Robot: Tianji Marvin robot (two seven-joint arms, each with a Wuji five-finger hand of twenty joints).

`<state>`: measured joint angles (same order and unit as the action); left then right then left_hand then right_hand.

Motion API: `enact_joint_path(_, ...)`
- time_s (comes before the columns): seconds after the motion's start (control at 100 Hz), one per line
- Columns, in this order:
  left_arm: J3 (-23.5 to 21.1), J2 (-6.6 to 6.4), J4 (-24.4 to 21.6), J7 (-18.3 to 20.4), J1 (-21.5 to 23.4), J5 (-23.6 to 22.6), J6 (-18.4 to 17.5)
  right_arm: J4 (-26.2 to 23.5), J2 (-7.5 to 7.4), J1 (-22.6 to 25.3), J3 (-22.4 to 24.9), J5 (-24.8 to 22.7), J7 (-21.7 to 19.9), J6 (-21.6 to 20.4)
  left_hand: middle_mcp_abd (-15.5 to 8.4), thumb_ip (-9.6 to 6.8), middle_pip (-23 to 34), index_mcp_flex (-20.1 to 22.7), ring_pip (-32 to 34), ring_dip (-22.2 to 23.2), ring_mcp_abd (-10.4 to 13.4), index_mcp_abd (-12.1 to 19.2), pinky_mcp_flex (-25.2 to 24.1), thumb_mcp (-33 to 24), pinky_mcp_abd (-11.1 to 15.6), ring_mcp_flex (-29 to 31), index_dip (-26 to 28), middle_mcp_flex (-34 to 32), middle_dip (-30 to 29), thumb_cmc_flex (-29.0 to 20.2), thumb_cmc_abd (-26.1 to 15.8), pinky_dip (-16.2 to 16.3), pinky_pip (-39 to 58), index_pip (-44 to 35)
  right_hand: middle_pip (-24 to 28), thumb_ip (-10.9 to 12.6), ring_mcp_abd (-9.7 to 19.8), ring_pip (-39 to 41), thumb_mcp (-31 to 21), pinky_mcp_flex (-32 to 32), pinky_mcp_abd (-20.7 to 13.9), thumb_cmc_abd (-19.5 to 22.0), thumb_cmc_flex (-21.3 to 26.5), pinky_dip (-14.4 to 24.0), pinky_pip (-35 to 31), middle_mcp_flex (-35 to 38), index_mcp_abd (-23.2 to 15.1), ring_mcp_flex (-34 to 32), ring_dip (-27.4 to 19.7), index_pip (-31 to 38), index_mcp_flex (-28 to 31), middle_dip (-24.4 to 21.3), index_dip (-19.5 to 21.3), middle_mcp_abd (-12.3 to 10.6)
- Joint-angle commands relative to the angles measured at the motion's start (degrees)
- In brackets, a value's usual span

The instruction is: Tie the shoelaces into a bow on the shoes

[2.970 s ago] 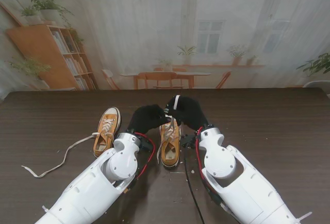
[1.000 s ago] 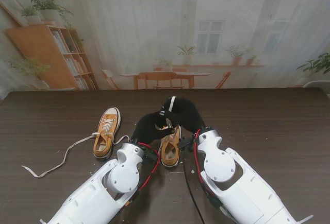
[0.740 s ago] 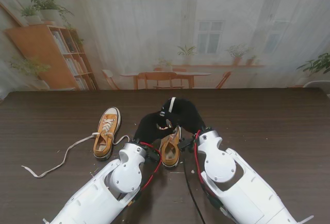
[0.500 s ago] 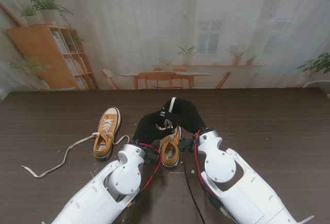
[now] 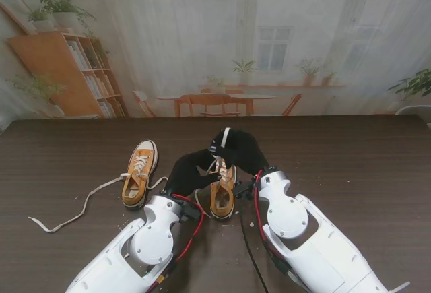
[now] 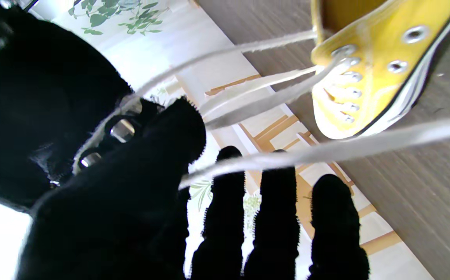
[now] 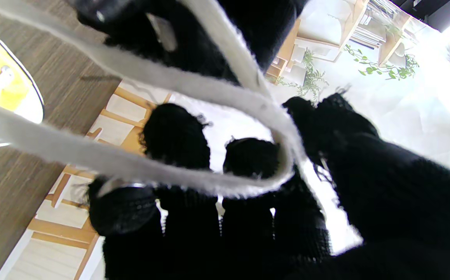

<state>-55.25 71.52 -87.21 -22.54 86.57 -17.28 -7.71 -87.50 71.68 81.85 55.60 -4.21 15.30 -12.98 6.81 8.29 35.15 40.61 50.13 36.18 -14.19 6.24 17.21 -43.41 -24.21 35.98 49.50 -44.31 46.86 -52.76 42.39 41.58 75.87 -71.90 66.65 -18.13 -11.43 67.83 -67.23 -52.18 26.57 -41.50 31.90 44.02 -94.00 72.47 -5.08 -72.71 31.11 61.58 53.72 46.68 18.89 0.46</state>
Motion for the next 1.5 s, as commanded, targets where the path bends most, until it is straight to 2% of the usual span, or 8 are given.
enact_joint_path(0.0, -0.2, -0.63, -0.5, 1.5, 1.0, -0.4, -0.4, 0.0, -0.22, 0.0, 0.2, 0.1, -1.0, 0.1, 0.6, -0.68, -0.3, -2.6, -1.3, -0.7, 0.1, 3.9, -1.2, 0.3, 1.7, -1.9, -7.7, 2.3, -2.4, -2.1, -1.0, -0.6, -0.8, 3.6, 0.5, 1.2, -0.1, 0.3, -0.6, 0.1, -1.1, 0.5, 2.0, 0.7, -1.5, 0.1, -3.5, -2.0, -0.2, 1.6, -0.1, -0.6, 1.8, -1.8)
enact_joint_path(0.22, -0.7, -1.23, -0.5, 1.9, 2.4, -2.1, -2.5, 0.1, -0.33, -0.2, 0.2, 0.1, -1.4, 0.1, 3.1, -4.07, -3.1, -1.8, -5.5, -0.8, -1.1, 1.5, -5.7, 23.4, 2.2, -6.7, -27.4, 7.7, -12.6, -0.1, -12.1, -1.9, -3.4, 19.6, 0.4, 1.2, -0.2, 0.3, -0.6, 0.4, -1.1, 0.5, 2.1, 0.8, -1.6, 0.1, -3.3, -2.0, -0.2, 1.6, -0.1, -0.6, 1.8, -1.8)
enact_joint_path(0.55, -0.7, -2.26, 0.6, 5.7, 1.9, -2.0, -6.2, 0.1, -0.52, -0.1, 0.4, -0.2, -1.9, 0.0, 3.2, -5.42, -14.1, 7.4, -11.6, -1.8, -2.3, -3.6, -10.4, 31.1, 2.4, -11.4, -39.0, 11.2, -22.4, -2.0, -21.7, -4.5, -7.4, 37.5, 0.5, 1.2, -0.1, 0.4, -0.4, 0.4, -1.3, 0.6, 2.1, 0.8, -1.6, 0.0, -3.4, -1.9, -0.2, 1.5, -0.1, -0.5, 1.8, -1.7)
enact_joint_path(0.62, -0.5, -2.44, 0.7, 5.7, 1.8, -3.1, -6.5, 0.0, -0.55, 0.0, 0.4, -0.2, -1.9, 0.0, 3.3, -5.42, -13.6, 8.5, -11.3, -1.2, -2.1, -6.6, -10.5, 30.4, 2.8, -11.6, -39.1, 11.7, -22.5, -0.9, -23.0, -4.4, -6.9, 45.2, 0.6, 1.3, -0.1, 0.4, -0.4, 0.4, -1.3, 0.7, 2.1, 0.8, -1.7, 0.0, -3.4, -1.9, -0.2, 1.4, -0.1, -0.5, 1.9, -1.7)
enact_joint_path(0.69, -0.4, -2.64, 0.5, 6.0, 1.8, -3.8, -6.2, 0.0, -0.57, 0.1, 0.5, -0.2, -1.9, 0.0, 3.4, -4.74, -13.8, 7.1, -10.9, -0.7, -1.7, -14.9, -11.1, 17.4, 3.5, -12.6, -38.7, 14.3, -22.1, 7.1, -23.6, -4.3, -6.7, 56.4, 0.6, 1.3, -0.1, 0.4, -0.4, 0.4, -1.3, 0.7, 2.1, 0.8, -1.7, 0.0, -3.5, -1.9, -0.2, 1.4, -0.1, -0.5, 1.9, -1.7)
enact_joint_path(0.83, -0.5, -2.97, 0.1, 7.4, 1.9, -3.7, -5.8, -0.1, -0.63, 0.3, 0.6, -0.2, -2.0, 0.0, 2.5, -4.81, -16.9, 4.6, -11.8, -0.9, -1.5, -18.1, -13.2, 18.2, 4.5, -15.3, -41.0, 19.4, -24.3, 6.7, -25.2, -4.9, -7.6, 61.5, 0.6, 1.3, -0.1, 0.4, -0.3, 0.4, -1.3, 0.7, 2.1, 0.9, -1.7, 0.0, -3.5, -1.9, -0.2, 1.4, -0.1, -0.5, 1.9, -1.6)
enact_joint_path(1.32, -1.5, -2.75, 0.8, 10.1, 1.9, 3.1, -9.0, -0.6, -1.12, 1.0, 1.4, -0.4, -3.2, 0.2, -1.4, -5.54, -18.6, 8.3, -14.7, -1.5, -3.8, -18.6, -14.5, 19.7, 0.8, -15.0, -41.4, 17.0, -29.8, -2.9, -31.3, -5.9, -10.8, 62.3, 0.8, 1.3, 0.0, 0.6, -0.2, 0.6, -1.3, 0.9, 2.4, 0.9, -1.7, -0.2, -3.4, -1.7, -0.2, 1.3, -0.3, -0.4, 1.9, -1.6)
enact_joint_path(1.49, -1.9, -2.2, 1.1, 9.0, 2.1, 4.8, -9.5, -0.5, -1.16, 0.9, 1.3, -0.3, -3.5, 0.2, -0.1, -6.23, -18.0, 11.9, -14.3, -0.1, -5.1, -18.3, -12.8, 5.0, -1.2, -12.4, -40.4, 12.0, -27.6, 0.5, -24.5, -4.0, -11.2, 59.5, 0.8, 1.3, 0.0, 0.6, -0.1, 0.7, -1.4, 0.9, 2.5, 0.9, -1.7, -0.3, -3.3, -1.6, -0.2, 1.4, -0.3, -0.3, 2.0, -1.7)
